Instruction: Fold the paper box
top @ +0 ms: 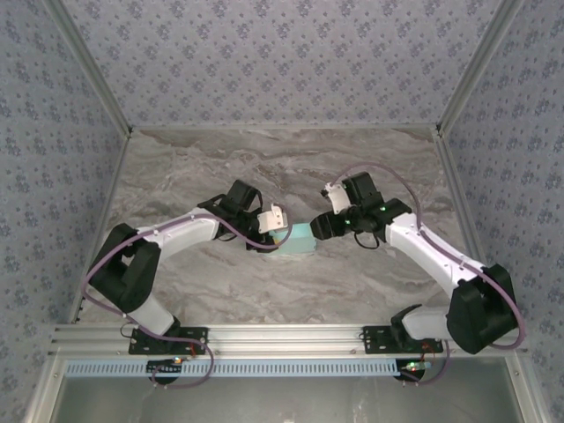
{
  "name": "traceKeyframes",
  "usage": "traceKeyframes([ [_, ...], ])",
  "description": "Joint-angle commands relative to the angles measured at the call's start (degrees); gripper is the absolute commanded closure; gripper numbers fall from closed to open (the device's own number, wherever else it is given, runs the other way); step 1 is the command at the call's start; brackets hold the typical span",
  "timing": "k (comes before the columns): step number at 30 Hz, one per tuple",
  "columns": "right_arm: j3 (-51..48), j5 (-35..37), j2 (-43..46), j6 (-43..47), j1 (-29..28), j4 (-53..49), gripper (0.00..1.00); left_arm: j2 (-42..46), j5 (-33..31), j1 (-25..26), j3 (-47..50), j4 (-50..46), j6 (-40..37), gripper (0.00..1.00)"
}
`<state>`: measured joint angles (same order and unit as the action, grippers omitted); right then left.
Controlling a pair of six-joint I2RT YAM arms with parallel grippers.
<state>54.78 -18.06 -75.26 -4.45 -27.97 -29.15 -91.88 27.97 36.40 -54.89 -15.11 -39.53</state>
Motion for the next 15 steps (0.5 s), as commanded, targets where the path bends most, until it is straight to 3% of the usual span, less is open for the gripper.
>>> traceKeyframes([
  [1,2.94,5.30,-1.20,4.15,-1.86,-3.03,0.40,-0.93,2.91,-0.42,0.11,0.13,-0.15,0.49],
  [10,4.15,12.57,-2.24,6.81,-4.46,-4.45,0.44,-1.24,3.84,-0.65,-0.72,-0.42,-0.48,0.48],
  [15,2.90,10.80,-1.98,9.16,-4.82,-4.39,0.40,-1.38,3.96,-0.65,-1.08,-1.07,-0.98,0.47],
])
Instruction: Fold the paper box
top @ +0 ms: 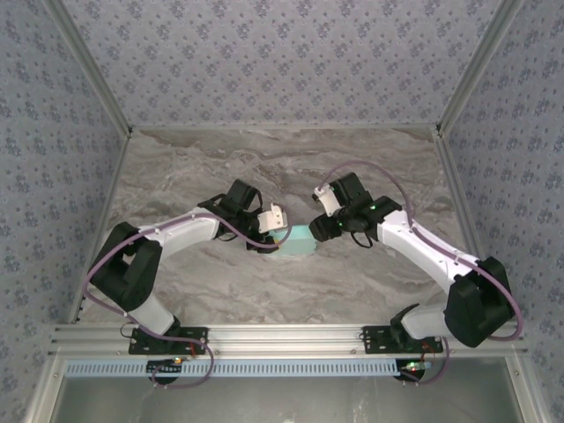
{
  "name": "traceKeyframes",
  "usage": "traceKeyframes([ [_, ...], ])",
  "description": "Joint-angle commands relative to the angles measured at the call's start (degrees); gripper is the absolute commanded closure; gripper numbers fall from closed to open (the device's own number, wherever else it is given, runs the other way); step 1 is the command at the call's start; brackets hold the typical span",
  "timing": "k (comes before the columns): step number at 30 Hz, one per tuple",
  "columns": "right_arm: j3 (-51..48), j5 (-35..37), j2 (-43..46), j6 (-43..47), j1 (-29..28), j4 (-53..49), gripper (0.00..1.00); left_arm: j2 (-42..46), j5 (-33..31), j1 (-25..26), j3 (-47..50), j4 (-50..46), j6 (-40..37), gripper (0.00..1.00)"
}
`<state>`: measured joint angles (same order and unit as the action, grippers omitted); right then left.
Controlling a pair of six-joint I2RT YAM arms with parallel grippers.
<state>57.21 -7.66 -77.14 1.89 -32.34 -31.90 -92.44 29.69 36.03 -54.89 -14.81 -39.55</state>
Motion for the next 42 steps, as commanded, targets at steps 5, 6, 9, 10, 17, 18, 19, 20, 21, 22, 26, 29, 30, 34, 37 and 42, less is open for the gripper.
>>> traceKeyframes([
  [5,0.33,1.77,-1.08,2.59,-0.78,0.68,0.49,-0.72,2.31,-0.28,-0.98,-1.10,-1.04,0.47],
  [6,0.51,1.60,-1.46,2.82,-1.08,0.99,0.50,-0.82,2.30,-0.27,-1.05,-1.01,-1.05,0.47],
  [9,0.26,1.74,-1.65,4.19,-2.15,2.14,0.48,-1.04,2.43,-0.43,-1.31,-1.01,-1.03,0.47],
  [10,-0.02,1.28,-1.46,4.51,-2.24,2.36,0.46,-1.15,2.37,-0.36,-1.39,-1.18,-1.07,0.47],
  [17,-1.76,1.39,0.35,7.06,-2.44,3.23,0.50,-1.07,2.50,-0.41,-1.53,-1.63,-1.83,0.47],
  [18,-1.75,1.65,0.06,7.24,-2.46,3.31,0.50,-1.14,2.56,-0.45,-1.58,-1.45,-1.84,0.47],
  [19,-1.80,2.61,-0.23,7.41,-2.60,3.40,0.50,-1.33,2.67,-0.55,-1.62,-1.42,-1.84,0.47],
  [20,-2.06,3.86,-0.35,7.23,-2.71,3.83,0.53,-1.42,2.74,-0.57,-1.63,-1.36,-1.80,0.47],
  [21,-2.19,4.88,-0.36,6.96,-2.65,4.24,0.56,-1.55,2.77,-0.55,-1.77,-1.36,-1.80,0.47],
  [22,-2.34,5.70,-0.46,6.44,-2.63,4.65,0.61,-1.51,2.83,-0.60,-1.73,-1.38,-1.79,0.47],
  [26,-1.72,7.47,-0.11,3.09,-2.81,5.07,0.73,-1.42,2.72,-0.57,-1.80,-1.36,-1.76,0.47],
  [29,-0.39,9.14,-0.19,-1.76,-3.93,4.22,0.78,-1.16,2.48,-0.61,-1.45,-0.70,-1.42,0.47],
  [30,0.09,9.99,-0.28,-3.17,-4.42,3.78,0.81,-1.08,2.19,-0.57,-1.36,-0.43,-1.19,0.47],
  [34,1.02,13.94,-1.06,-10.14,-6.93,2.39,0.84,-0.34,1.49,-0.53,-0.66,1.70,0.53,0.41],
  [37,0.23,17.25,-1.51,-14.41,-8.77,2.77,0.85,1.43,1.91,-0.61,0.63,5.44,3.60,0.38],
  [42,-0.09,19.84,-1.78,-22.19,-9.18,2.46,0.86,4.60,1.38,-0.61,3.13,10.64,8.49,0.34],
])
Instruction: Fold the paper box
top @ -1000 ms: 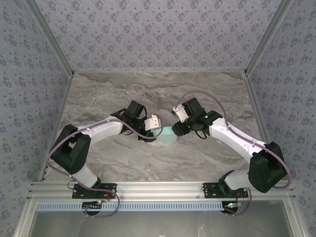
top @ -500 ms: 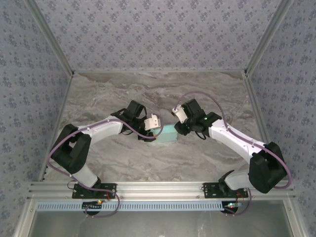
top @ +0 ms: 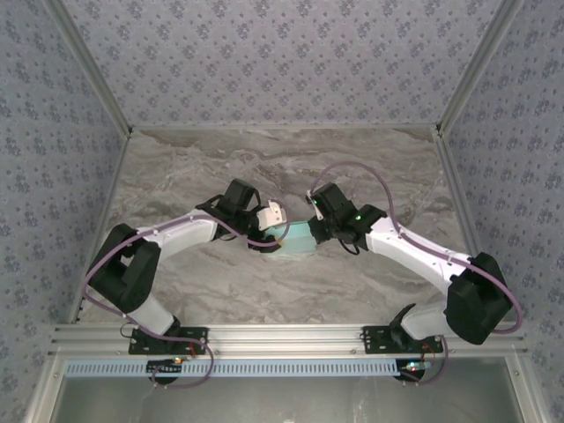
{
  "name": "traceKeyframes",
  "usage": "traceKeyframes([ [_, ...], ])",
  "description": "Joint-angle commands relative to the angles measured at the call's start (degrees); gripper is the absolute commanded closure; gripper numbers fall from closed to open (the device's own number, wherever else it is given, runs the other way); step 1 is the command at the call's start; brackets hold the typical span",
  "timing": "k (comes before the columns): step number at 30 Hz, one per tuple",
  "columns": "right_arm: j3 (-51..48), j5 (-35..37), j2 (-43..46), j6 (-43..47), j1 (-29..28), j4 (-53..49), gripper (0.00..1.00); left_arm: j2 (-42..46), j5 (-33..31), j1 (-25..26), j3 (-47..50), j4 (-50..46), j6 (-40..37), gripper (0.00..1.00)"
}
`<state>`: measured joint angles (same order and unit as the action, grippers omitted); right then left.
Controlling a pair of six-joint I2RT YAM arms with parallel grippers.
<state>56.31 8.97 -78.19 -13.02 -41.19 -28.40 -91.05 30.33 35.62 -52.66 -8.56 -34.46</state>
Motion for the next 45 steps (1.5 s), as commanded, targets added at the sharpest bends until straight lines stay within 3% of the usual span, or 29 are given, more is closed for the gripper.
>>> traceKeyframes([
  [1,1.15,2.60,-0.89,-8.97,-0.38,-1.26,0.87,3.60,0.79,-0.15,1.39,4.91,3.66,0.34],
  [7,5.72,4.21,-4.20,-13.43,-2.26,-5.76,0.87,3.57,0.62,-0.05,2.34,5.57,4.38,0.30],
  [12,7.09,6.29,-6.14,-14.35,-3.45,-7.90,0.87,8.84,-4.01,-0.11,6.74,12.98,13.80,0.26],
  [14,7.27,6.93,-6.44,-14.91,-4.01,-8.23,0.87,13.39,-7.59,-0.08,9.61,16.69,19.81,0.24],
  [16,7.54,7.20,-6.99,-15.15,-4.39,-8.40,0.87,17.75,-13.51,-0.15,11.62,18.59,26.76,0.15],
  [18,7.96,7.58,-7.58,-15.44,-4.81,-8.85,0.87,21.58,-18.96,-0.25,11.98,17.08,32.73,0.05],
  [21,9.02,8.62,-8.53,-16.04,-5.25,-9.96,0.87,25.31,-28.56,-0.42,9.46,9.00,43.82,0.03],
  [23,9.61,8.78,-8.99,-16.31,-5.53,-10.31,0.87,26.47,-30.35,-0.59,7.66,3.00,48.37,0.05],
  [26,10.50,8.96,-9.53,-16.56,-5.86,-10.93,0.87,26.98,-30.62,-0.50,9.16,2.43,49.88,0.17],
  [33,11.51,9.05,-10.32,-16.29,-6.15,-11.85,0.86,23.50,-29.98,-0.50,10.82,7.10,42.47,0.24],
  [40,11.47,8.72,-10.63,-15.77,-5.88,-12.90,0.86,18.64,-22.90,-0.57,8.70,5.43,36.52,0.33],
  [43,13.62,8.06,-10.96,-15.86,-5.80,-12.95,0.86,17.71,-22.09,-0.54,8.52,6.71,36.90,0.50],
  [45,13.90,7.99,-11.23,-15.92,-5.88,-13.03,0.86,17.24,-22.01,-0.52,7.79,6.62,37.06,0.54],
])
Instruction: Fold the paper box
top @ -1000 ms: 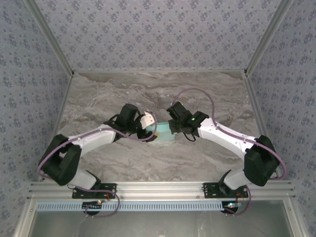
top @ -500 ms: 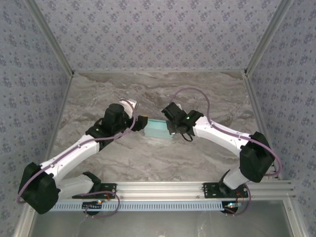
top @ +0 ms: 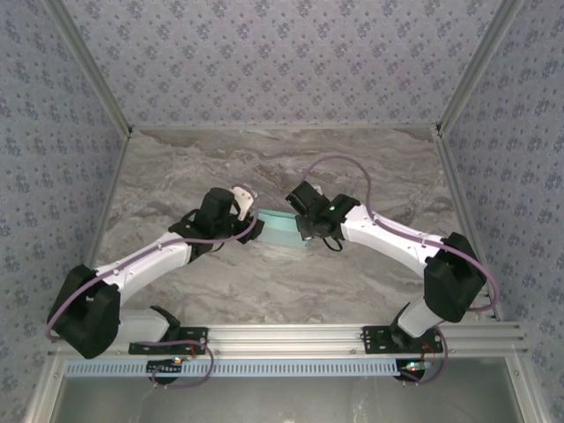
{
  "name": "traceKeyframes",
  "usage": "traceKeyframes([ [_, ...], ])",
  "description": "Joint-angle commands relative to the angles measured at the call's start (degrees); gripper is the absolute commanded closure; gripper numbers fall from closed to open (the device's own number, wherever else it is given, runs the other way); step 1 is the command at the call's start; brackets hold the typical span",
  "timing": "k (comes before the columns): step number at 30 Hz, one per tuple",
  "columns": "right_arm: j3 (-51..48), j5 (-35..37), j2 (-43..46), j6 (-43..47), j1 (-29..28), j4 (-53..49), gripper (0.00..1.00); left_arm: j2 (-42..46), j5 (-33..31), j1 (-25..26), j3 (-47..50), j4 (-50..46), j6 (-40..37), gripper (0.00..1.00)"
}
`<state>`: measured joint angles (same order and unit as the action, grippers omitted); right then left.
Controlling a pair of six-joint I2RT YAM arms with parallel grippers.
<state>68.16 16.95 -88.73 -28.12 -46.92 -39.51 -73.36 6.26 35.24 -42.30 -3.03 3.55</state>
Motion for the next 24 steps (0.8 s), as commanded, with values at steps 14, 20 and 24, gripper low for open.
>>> traceKeyframes([
  [14,2.94,0.10,-1.16,-0.41,-0.15,-2.71,0.86,-3.58,0.58,-0.26,-6.62,-2.76,-3.18,0.58],
  [20,3.24,0.01,-0.96,0.04,-0.09,-3.12,0.86,0.39,-0.87,-2.09,-4.48,-3.93,-8.66,0.38],
  [24,3.40,-0.34,-0.99,0.06,-0.07,-3.21,0.86,2.13,1.89,-3.33,-1.61,-1.10,-11.62,0.49],
])
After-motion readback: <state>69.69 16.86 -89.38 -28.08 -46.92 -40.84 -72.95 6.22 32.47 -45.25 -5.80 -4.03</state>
